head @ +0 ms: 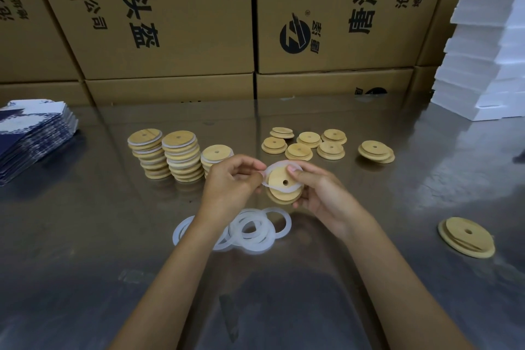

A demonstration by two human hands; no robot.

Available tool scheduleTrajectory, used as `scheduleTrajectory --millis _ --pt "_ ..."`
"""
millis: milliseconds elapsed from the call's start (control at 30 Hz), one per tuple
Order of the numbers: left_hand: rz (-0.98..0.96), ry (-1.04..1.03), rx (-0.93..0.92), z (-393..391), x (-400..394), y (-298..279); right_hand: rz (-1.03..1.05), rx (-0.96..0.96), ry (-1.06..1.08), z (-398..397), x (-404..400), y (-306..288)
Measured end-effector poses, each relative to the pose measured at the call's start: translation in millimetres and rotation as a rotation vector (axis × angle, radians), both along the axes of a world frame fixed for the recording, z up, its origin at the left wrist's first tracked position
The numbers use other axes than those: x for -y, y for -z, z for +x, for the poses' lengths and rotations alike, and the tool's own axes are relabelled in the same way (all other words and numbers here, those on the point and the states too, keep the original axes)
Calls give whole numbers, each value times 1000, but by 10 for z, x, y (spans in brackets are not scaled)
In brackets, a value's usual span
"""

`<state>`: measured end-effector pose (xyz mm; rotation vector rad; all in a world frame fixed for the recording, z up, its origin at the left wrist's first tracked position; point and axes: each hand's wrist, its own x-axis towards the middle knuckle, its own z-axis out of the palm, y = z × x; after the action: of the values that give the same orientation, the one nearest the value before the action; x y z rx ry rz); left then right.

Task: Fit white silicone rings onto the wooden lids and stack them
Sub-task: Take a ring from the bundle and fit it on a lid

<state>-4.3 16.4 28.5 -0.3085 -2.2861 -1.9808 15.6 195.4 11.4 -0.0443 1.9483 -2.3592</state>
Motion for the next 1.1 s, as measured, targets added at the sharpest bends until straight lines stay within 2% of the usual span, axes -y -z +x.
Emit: scheduleTrajectory --millis 200,333,833,1100 --pt "-42 19 -14 1 -7 11 127 -18 44 23 38 -37" --pt "-65 36 -17 -6 -1 14 126 -19 53 30 50 -37" --pt "-69 75 58 -23 10 3 8 36 127 -18 9 7" --pt "2 52 7 1 -82 59 -161 23 151 -28 123 35"
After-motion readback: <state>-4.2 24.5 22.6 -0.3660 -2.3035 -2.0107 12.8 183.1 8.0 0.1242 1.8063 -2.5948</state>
